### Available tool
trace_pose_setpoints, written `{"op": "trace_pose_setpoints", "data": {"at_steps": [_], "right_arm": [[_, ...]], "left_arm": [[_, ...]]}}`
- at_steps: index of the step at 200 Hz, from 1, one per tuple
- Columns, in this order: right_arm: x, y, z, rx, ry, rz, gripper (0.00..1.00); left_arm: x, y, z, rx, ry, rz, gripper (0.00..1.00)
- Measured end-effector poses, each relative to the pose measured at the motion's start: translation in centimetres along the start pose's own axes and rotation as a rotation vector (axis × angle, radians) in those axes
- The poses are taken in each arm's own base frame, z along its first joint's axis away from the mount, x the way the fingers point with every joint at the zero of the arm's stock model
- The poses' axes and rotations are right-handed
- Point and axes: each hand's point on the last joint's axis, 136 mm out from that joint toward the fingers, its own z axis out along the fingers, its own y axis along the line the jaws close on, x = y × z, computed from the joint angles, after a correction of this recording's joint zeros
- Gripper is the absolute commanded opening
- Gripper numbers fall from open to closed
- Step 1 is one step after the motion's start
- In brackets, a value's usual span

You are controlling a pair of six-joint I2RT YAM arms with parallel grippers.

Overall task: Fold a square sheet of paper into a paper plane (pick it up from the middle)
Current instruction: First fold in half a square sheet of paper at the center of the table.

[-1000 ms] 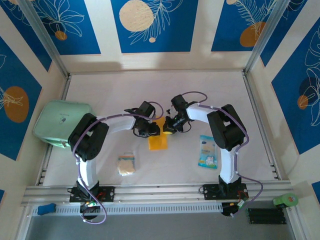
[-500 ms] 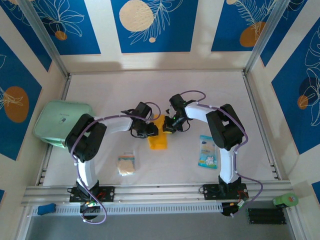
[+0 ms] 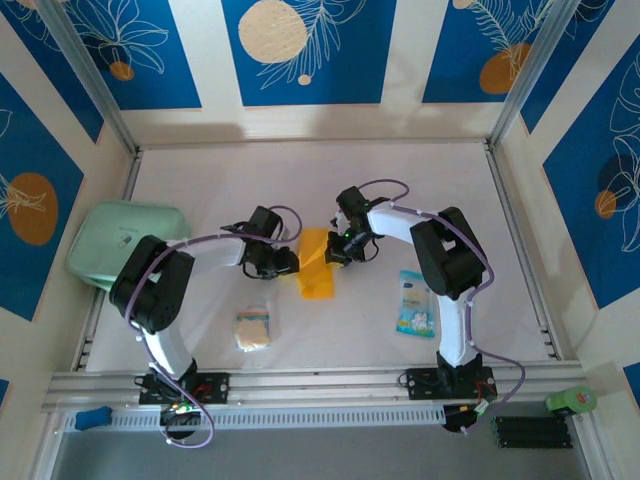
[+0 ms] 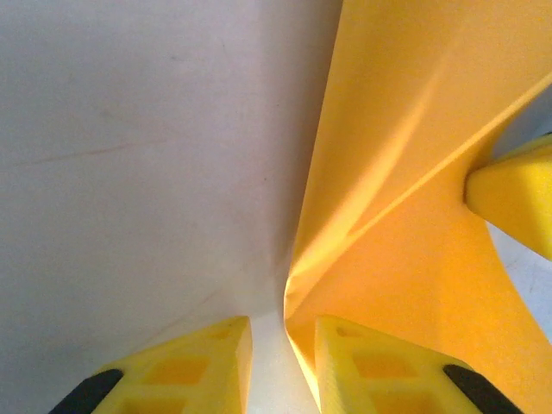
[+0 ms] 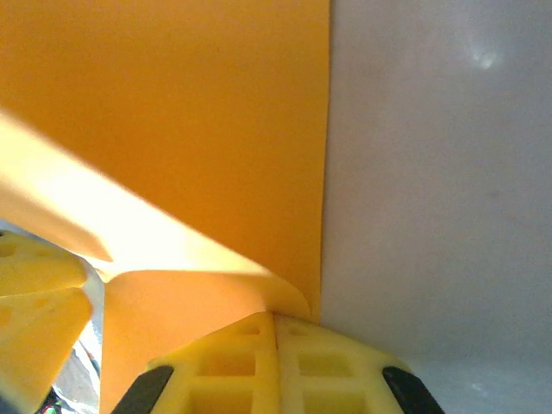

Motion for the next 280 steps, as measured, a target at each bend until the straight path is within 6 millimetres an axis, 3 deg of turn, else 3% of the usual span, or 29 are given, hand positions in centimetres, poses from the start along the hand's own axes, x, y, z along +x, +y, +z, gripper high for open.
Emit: {"op": "trace_pose_setpoints", "data": {"at_steps": [35, 67, 125, 170, 210, 246, 280], "right_arm": [[0.0, 0.0, 0.0, 0.010, 0.000, 0.000, 0.05], [0.0, -0.1, 0.0, 0.015, 0.004, 0.002, 0.05], [0.0, 0.0, 0.0, 0.016, 0.005, 0.002, 0.05], [0.0, -0.1, 0.0, 0.018, 0.007, 0.004, 0.04], [0.0, -0.1, 0.1, 0.018, 0.008, 0.004, 0.04], [0.0, -0.1, 0.1, 0.018, 0.008, 0.005, 0.04], [0.0, -0.1, 0.1, 0.018, 0.009, 0.005, 0.04]], "left_arm": [[-0.8, -3.1, -1.8, 0.102, -0.059, 0.016, 0.27], [-0.3, -4.9, -1.0, 0.155, -0.045, 0.020, 0.27], [1.9, -2.8, 2.2, 0.098, 0.060, -0.024, 0.27], [2.4, -2.1, 2.1, 0.083, 0.063, 0.027, 0.25], [4.2, -0.1, 0.0, 0.030, 0.086, 0.026, 0.25], [3.5, -2.5, -1.5, 0.101, 0.035, 0.036, 0.25], [3.7, -4.1, -0.5, 0.137, 0.039, 0.043, 0.25]]}}
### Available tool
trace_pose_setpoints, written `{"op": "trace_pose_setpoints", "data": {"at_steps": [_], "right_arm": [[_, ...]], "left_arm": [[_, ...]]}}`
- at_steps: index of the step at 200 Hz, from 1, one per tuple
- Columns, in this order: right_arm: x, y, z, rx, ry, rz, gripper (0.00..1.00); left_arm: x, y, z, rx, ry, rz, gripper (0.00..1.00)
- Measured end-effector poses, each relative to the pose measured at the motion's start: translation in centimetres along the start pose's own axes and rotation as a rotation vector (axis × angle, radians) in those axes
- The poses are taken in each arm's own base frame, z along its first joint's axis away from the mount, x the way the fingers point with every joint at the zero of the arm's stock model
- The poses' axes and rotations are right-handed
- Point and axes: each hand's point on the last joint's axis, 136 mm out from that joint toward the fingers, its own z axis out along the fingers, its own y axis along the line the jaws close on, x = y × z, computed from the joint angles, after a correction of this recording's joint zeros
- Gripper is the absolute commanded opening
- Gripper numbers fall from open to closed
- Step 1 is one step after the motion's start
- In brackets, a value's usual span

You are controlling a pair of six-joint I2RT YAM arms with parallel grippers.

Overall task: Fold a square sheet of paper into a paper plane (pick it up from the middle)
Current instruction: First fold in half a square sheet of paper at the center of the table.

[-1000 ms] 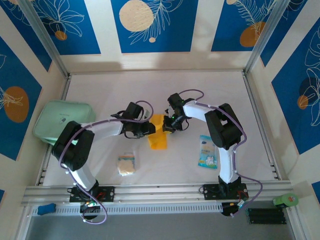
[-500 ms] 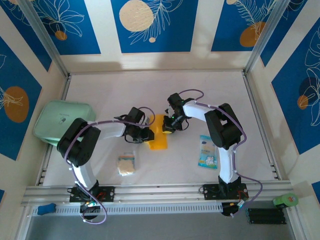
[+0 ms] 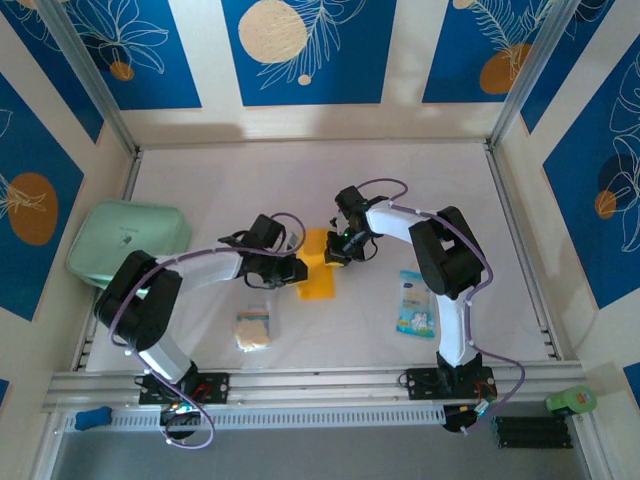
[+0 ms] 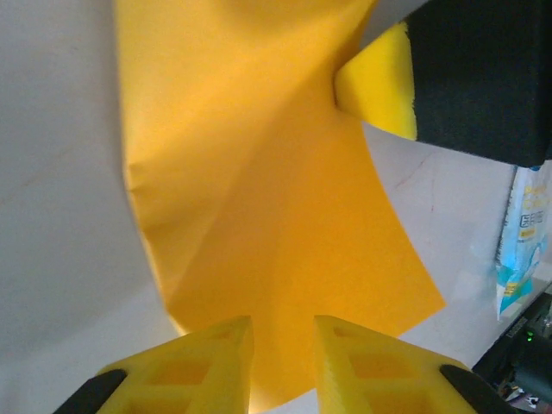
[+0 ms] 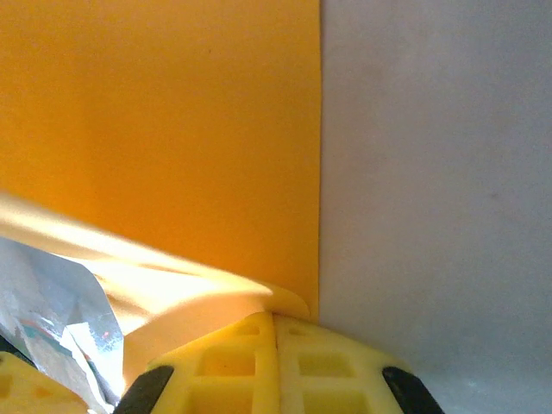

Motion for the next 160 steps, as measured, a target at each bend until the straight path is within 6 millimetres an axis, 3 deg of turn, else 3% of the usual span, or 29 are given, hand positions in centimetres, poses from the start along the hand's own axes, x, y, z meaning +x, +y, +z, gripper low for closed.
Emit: {"op": "trace_pose_setpoints", "data": {"at_steps": [35, 89, 137, 160], "right_arm": [[0.0, 0.0, 0.0, 0.000, 0.000, 0.000, 0.04], [0.0, 0.0, 0.0, 0.002, 0.003, 0.001, 0.04], [0.0, 0.0, 0.0, 0.003, 0.004, 0.000, 0.04], [0.0, 0.0, 0.0, 0.003, 0.004, -0.001, 0.04]], "left_arm": [[1.3, 1.1, 1.9, -0.033, 0.059, -0.022, 0.25], [2.0, 2.1, 2.3, -0.056, 0.078, -0.015, 0.25], [3.2, 2.7, 0.8, -0.101, 0.106, 0.007, 0.25], [3.2, 1.8, -0.2, -0.084, 0.093, 0.011, 0.25]]}}
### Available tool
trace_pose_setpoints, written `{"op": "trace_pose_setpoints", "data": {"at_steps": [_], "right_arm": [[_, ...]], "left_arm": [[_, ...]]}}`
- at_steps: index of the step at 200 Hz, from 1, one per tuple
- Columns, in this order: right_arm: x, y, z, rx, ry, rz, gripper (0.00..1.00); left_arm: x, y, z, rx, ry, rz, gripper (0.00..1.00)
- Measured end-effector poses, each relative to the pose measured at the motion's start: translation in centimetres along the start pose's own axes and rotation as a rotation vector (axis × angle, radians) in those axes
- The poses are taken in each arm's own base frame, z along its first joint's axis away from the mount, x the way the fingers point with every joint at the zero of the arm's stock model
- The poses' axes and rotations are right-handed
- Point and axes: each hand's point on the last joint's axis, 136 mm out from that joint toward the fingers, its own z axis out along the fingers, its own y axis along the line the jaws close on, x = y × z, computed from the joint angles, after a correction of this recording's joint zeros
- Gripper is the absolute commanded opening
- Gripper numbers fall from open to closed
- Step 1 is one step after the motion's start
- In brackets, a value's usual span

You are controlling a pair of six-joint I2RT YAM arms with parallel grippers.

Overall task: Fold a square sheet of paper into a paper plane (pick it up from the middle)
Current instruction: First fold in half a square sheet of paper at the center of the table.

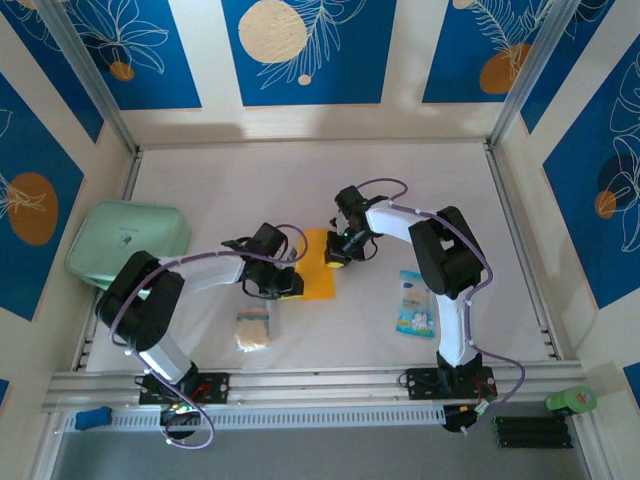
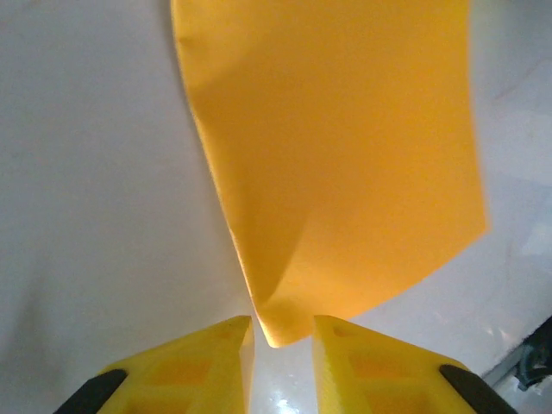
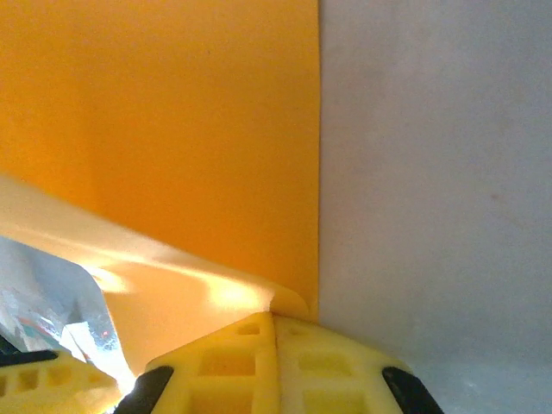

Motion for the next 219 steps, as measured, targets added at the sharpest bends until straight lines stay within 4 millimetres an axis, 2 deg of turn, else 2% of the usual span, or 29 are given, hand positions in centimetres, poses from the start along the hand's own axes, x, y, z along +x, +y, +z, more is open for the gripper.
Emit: {"op": "trace_pose_setpoints", "data": {"at_steps": [24, 45, 85, 123, 154, 189, 206, 219], "right_arm": [[0.0, 0.0, 0.0, 0.000, 0.000, 0.000, 0.04], [0.0, 0.0, 0.0, 0.000, 0.001, 0.001, 0.04], [0.0, 0.0, 0.0, 0.000, 0.001, 0.001, 0.04], [0.0, 0.0, 0.0, 0.000, 0.001, 0.000, 0.04], [0.0, 0.0, 0.0, 0.001, 0.001, 0.000, 0.04], [0.0, 0.0, 0.0, 0.001, 0.001, -0.015, 0.04], [0.1, 0.1, 0.0, 0.001, 0.001, -0.038, 0.04], [0.2, 0.2, 0.1, 0.002, 0.002, -0.063, 0.04]], "left_arm": [[-0.9, -1.4, -0.4, 0.056, -0.038, -0.003, 0.25], [-1.4, -1.6, 0.1, 0.071, -0.044, -0.017, 0.25], [-0.6, -0.4, 2.1, 0.039, 0.006, -0.052, 0.25], [-0.1, 0.2, 2.4, 0.035, -0.001, -0.030, 0.22], [0.8, 0.9, 1.8, 0.019, -0.009, 0.006, 0.22], [2.4, 1.7, 0.1, -0.025, 0.022, -0.001, 0.23], [1.8, 1.0, -0.8, -0.013, 0.000, 0.002, 0.24], [0.3, -0.3, -1.5, 0.011, -0.044, 0.022, 0.24]]}}
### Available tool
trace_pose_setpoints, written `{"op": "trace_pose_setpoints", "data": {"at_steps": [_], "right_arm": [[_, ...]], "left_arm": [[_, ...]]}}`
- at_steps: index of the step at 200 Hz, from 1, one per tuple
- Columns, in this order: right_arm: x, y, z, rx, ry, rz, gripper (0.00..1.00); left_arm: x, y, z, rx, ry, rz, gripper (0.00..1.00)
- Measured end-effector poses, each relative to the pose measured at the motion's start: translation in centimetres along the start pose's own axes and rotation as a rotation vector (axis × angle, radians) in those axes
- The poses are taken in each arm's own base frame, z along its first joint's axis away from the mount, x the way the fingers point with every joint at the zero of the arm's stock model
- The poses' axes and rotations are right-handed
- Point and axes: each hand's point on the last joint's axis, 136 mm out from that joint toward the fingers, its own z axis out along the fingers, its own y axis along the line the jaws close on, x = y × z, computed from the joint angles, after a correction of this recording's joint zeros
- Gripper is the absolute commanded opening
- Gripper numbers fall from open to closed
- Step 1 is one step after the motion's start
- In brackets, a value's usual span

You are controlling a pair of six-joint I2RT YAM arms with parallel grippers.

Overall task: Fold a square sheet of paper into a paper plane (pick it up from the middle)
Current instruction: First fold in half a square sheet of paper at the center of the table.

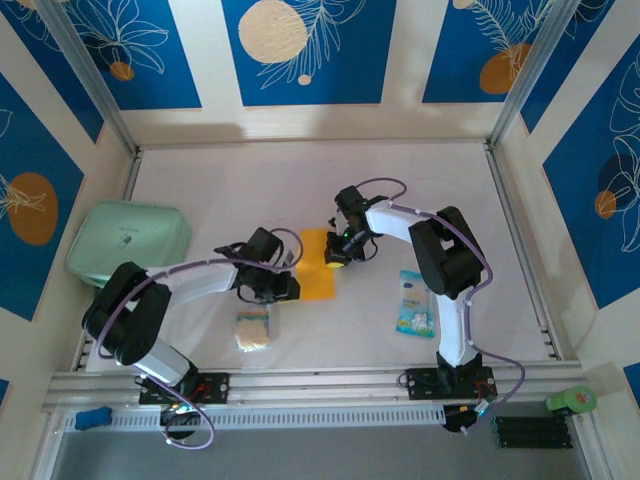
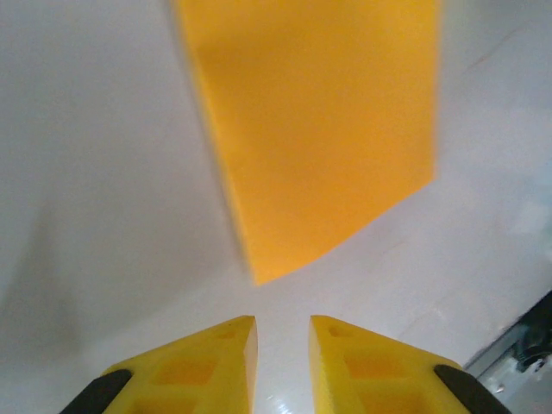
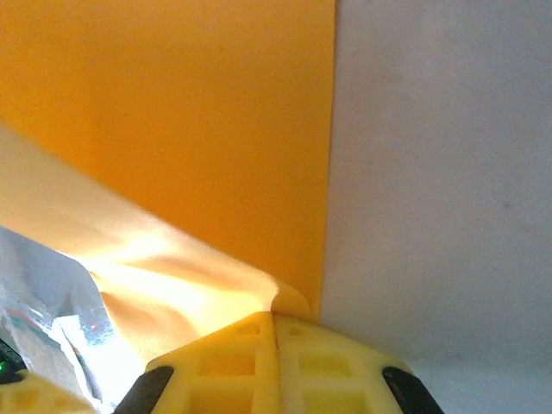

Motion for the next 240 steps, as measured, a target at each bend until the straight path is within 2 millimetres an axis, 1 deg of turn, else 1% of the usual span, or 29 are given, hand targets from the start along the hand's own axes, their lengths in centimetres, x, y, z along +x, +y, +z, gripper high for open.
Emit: {"op": "trace_pose_setpoints", "data": {"at_steps": [20, 33, 47, 61, 78, 96, 124, 156, 175, 208, 222, 240], "right_arm": [[-0.1, 0.1, -0.1, 0.010, -0.003, -0.039, 0.04], [-0.1, 0.3, -0.2, 0.015, -0.004, -0.057, 0.04], [-0.2, 0.4, -0.3, 0.019, -0.003, -0.067, 0.04], [-0.3, 0.4, -0.4, 0.022, 0.000, -0.072, 0.04], [-0.3, 0.4, -0.4, 0.023, 0.002, -0.075, 0.04], [-0.3, 0.4, -0.4, 0.026, 0.008, -0.072, 0.04], [-0.2, 0.3, -0.3, 0.030, 0.018, -0.070, 0.04], [-0.3, 0.0, -0.2, 0.050, 0.026, -0.069, 0.04], [-0.3, -0.1, -0.2, 0.059, 0.028, -0.067, 0.04], [-0.3, -0.1, -0.2, 0.062, 0.031, -0.068, 0.04], [-0.4, 0.0, -0.3, 0.061, 0.031, -0.074, 0.04], [-0.5, 0.2, -0.5, 0.059, 0.030, -0.091, 0.04]], "left_arm": [[-3.1, -2.0, -0.6, 0.037, -0.075, 0.026, 0.24], [-5.1, -2.7, -0.2, 0.048, -0.111, 0.031, 0.23], [-6.8, -2.7, 0.8, 0.045, -0.128, 0.024, 0.23], [-7.8, -2.0, 2.1, 0.031, -0.125, 0.003, 0.23], [-8.2, -0.7, 3.2, 0.009, -0.116, -0.021, 0.23], [-8.6, 0.6, 3.9, -0.010, -0.115, -0.047, 0.23], [-9.7, 1.3, 3.7, 0.012, -0.145, -0.083, 0.23], [-9.8, 1.9, 3.7, 0.075, -0.157, -0.120, 0.23], [-9.8, 2.5, 3.1, 0.093, -0.171, -0.136, 0.23], [-9.9, 4.6, 1.0, 0.055, -0.202, -0.187, 0.25], [-10.1, 4.3, 0.1, 0.065, -0.217, -0.187, 0.25], [-10.5, 2.9, -0.8, 0.110, -0.235, -0.158, 0.25]]}}
